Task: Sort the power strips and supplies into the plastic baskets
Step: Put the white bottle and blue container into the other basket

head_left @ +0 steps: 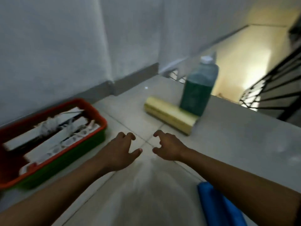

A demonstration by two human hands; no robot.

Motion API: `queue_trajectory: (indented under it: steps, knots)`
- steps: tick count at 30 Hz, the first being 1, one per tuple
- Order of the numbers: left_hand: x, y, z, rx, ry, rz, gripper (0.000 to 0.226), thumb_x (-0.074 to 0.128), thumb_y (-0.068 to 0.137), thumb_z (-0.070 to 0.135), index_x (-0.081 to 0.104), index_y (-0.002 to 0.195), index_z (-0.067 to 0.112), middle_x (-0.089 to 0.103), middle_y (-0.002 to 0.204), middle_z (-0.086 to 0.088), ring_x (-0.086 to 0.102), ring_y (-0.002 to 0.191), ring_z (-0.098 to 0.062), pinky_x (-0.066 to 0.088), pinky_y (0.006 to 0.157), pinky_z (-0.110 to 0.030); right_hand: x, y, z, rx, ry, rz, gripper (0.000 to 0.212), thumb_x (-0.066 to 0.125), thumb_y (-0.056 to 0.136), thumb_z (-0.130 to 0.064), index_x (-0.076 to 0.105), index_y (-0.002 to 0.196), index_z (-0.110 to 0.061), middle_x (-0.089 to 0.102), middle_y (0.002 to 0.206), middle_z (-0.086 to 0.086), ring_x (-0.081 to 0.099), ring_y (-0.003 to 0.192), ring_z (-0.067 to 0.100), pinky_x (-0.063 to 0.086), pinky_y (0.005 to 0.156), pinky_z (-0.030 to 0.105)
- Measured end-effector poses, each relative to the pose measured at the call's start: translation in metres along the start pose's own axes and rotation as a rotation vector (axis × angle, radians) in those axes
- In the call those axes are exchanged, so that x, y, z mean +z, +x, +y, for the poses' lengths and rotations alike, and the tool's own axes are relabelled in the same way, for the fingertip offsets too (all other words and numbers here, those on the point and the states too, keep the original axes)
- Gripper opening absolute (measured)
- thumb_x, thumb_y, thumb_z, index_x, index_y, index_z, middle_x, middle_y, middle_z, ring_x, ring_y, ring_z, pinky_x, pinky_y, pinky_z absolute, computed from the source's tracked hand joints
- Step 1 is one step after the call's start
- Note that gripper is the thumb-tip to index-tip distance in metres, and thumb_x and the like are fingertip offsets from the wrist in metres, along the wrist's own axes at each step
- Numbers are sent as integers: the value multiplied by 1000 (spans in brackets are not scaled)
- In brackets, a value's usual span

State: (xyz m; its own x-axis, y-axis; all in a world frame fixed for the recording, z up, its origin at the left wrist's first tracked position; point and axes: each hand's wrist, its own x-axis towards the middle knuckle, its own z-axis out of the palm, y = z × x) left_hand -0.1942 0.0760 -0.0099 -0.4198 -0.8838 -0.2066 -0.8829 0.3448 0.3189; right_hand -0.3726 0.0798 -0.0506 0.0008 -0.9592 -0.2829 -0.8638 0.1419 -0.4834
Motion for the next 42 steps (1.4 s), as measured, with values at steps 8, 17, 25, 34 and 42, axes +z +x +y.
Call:
queue_trajectory:
  steps: [8,17,25,34,42]
  knots:
    - [73,60,112,211,-10,-279,59,50,90,49,36,138,16,44,139,-11,50,121,-24,42,96,-32,-6,-60,134,529,-168,-203,100,61,73,-66,10,148,-24,29,144,23,38,128,39,41,103,46]
    - [132,41,110,189,32,-478,62,50,92,46,29,142,17,39,144,-9,44,128,-20,39,101,-29,42,-90,157,559,-251,-341,118,63,65,-73,-4,150,-25,24,143,30,27,132,41,39,103,45]
    - [106,42,76,-45,-216,-424,55,53,91,44,39,136,17,55,132,-7,55,112,-17,45,87,-24,20,-62,107,250,-409,-197,104,76,65,-56,15,145,-29,24,139,18,34,122,42,43,96,58]
    - [62,18,34,-315,-1122,-209,40,65,85,27,46,119,18,59,118,-3,60,105,-17,55,85,-33,-5,-33,1,-280,-563,66,101,78,64,-48,16,143,-37,27,138,13,34,118,38,39,92,54]
    - [14,-29,-35,-397,-1305,260,41,68,83,25,54,118,10,67,109,-9,69,92,-22,60,72,-35,4,-24,-102,-594,-611,132,115,75,67,-49,-9,145,-44,23,144,13,36,119,36,37,97,54]
